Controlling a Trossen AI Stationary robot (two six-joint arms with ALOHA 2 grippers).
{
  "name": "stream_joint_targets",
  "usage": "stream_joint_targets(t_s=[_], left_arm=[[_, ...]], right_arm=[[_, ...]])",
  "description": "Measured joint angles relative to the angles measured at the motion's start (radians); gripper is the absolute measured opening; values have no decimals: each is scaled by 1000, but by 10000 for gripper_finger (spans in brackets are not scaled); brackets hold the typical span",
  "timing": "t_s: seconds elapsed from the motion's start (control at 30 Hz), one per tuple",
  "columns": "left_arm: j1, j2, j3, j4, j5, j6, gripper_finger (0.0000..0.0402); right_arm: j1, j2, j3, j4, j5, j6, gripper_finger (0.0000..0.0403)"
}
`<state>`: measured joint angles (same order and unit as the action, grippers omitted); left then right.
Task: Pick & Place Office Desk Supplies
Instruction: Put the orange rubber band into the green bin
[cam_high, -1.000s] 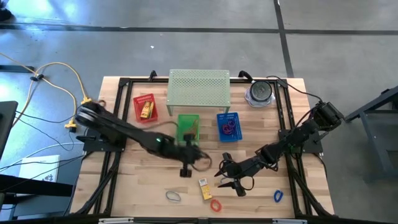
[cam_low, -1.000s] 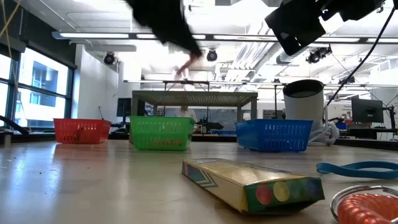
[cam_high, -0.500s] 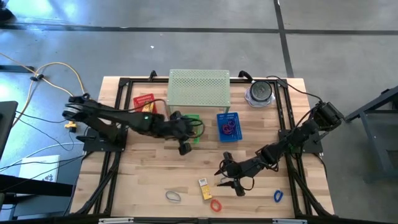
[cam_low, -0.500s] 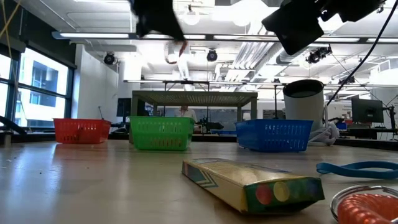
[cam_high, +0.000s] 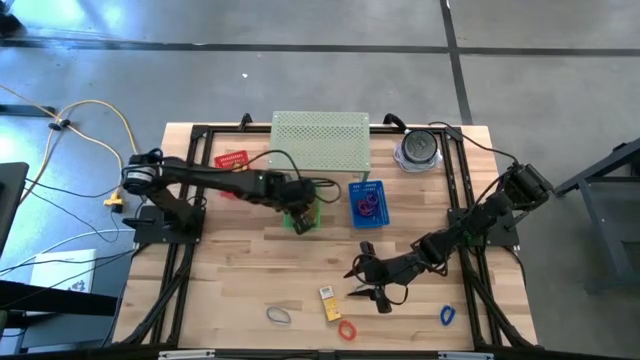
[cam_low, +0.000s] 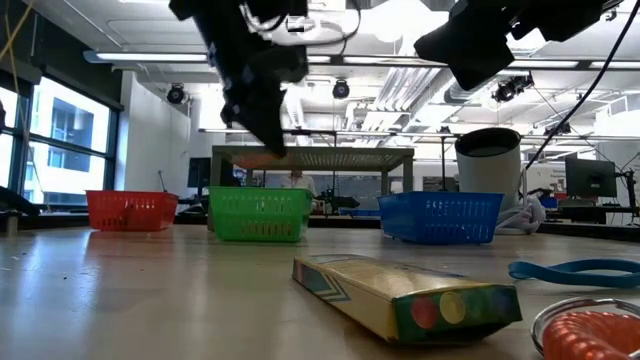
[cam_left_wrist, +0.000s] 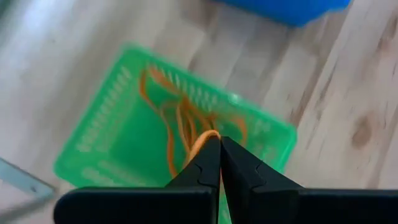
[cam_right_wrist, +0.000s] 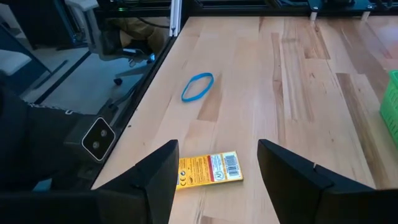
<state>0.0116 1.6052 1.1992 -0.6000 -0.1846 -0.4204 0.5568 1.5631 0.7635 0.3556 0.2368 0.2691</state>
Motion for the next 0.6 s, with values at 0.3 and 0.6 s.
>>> stream_joint_targets(t_s=[0.3, 0.6], left_arm=[[14, 12, -76, 58, 44, 0, 0], [14, 15, -93, 87, 65, 1, 0]], right_arm=[[0, 0, 0, -10, 0, 0, 208], [-2, 0, 0, -7, 50, -6, 208]])
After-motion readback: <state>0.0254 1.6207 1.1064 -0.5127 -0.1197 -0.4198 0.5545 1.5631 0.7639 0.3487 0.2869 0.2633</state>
